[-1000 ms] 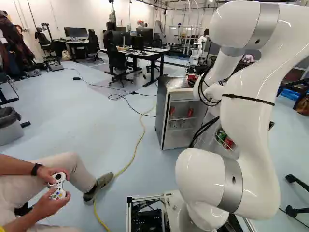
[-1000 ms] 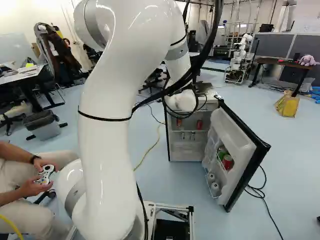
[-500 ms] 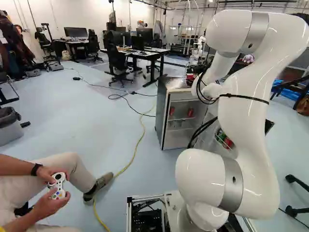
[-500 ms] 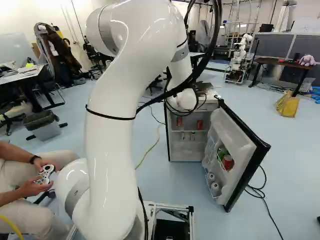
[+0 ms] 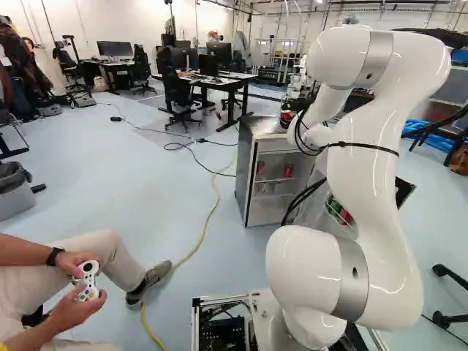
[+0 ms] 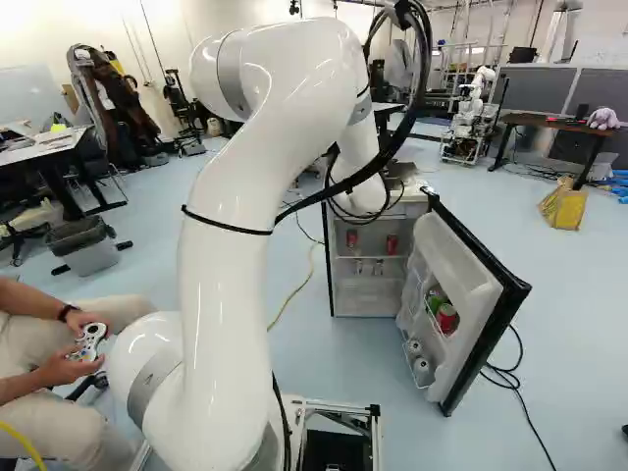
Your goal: Grab a drink from the fridge
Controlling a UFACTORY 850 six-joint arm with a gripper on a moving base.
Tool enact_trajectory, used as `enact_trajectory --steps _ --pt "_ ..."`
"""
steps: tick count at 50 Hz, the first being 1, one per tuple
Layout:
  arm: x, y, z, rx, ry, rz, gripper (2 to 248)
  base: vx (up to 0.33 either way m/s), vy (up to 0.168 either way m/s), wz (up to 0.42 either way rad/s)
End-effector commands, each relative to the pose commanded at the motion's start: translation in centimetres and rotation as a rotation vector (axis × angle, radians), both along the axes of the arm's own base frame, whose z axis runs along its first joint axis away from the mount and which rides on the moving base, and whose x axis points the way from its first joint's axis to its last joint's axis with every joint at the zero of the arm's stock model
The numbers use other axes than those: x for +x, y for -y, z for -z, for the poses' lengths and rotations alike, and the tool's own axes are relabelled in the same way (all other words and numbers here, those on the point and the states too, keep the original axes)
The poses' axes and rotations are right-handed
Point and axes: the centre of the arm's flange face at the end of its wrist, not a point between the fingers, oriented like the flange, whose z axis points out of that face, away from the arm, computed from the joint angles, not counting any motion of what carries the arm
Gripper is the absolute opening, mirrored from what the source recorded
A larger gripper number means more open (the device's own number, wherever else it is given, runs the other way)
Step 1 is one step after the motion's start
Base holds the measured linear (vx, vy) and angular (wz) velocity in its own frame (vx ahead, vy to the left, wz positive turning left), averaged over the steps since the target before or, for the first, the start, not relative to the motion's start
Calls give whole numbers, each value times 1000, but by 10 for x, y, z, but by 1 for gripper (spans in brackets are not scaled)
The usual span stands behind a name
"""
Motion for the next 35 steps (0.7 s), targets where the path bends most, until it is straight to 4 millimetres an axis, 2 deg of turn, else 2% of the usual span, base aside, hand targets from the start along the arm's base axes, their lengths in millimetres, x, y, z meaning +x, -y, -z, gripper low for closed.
enact_trajectory --steps 20,35 --pt "6 1 8 5 -5 -3 90 0 0 0" --pt "6 1 9 97 -2 12 90 0 0 0"
